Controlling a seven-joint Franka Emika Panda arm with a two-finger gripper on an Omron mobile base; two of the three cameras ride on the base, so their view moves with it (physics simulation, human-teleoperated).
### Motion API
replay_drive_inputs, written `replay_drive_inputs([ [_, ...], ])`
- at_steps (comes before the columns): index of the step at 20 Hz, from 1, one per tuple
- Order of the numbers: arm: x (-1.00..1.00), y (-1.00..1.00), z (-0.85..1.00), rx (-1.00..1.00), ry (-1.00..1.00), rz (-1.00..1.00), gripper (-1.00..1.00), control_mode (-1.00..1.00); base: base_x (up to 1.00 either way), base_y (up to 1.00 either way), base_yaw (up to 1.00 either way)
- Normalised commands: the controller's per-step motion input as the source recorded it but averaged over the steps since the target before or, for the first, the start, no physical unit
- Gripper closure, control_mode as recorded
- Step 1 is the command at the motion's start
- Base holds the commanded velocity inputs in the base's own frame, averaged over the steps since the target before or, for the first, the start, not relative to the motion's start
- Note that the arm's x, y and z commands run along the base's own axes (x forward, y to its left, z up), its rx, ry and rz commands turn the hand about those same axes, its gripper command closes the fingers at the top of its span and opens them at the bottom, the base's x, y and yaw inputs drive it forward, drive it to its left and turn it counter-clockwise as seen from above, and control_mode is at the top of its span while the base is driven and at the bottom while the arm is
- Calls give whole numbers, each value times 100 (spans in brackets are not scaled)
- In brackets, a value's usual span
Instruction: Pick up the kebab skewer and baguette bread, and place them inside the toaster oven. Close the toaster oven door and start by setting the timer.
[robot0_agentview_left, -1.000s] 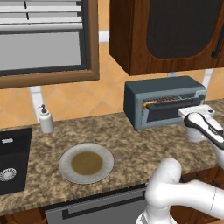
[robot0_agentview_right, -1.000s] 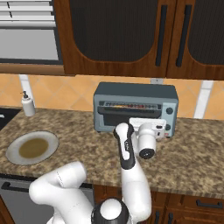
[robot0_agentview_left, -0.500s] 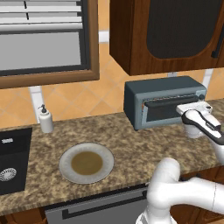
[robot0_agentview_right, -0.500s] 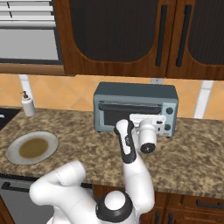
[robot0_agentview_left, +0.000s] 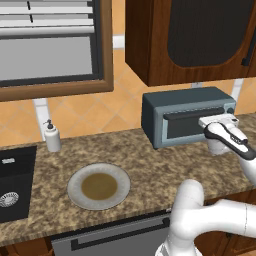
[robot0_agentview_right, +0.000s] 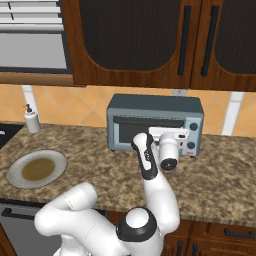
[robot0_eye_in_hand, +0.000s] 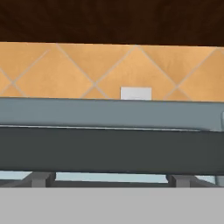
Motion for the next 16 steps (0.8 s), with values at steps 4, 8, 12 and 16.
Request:
replay_drive_inputs([
  [4, 19, 0, 0, 0, 0, 0, -100, -100, 0, 0, 0],
  [8, -15, -10, 2, 0, 0, 0, -100, -100, 0, 0, 0],
  [12, -43, -23, 1, 0, 0, 0, -100, -100, 0, 0, 0],
  [16, -45, -32, 0, 0, 0, 0, -100, -100, 0, 0, 0],
])
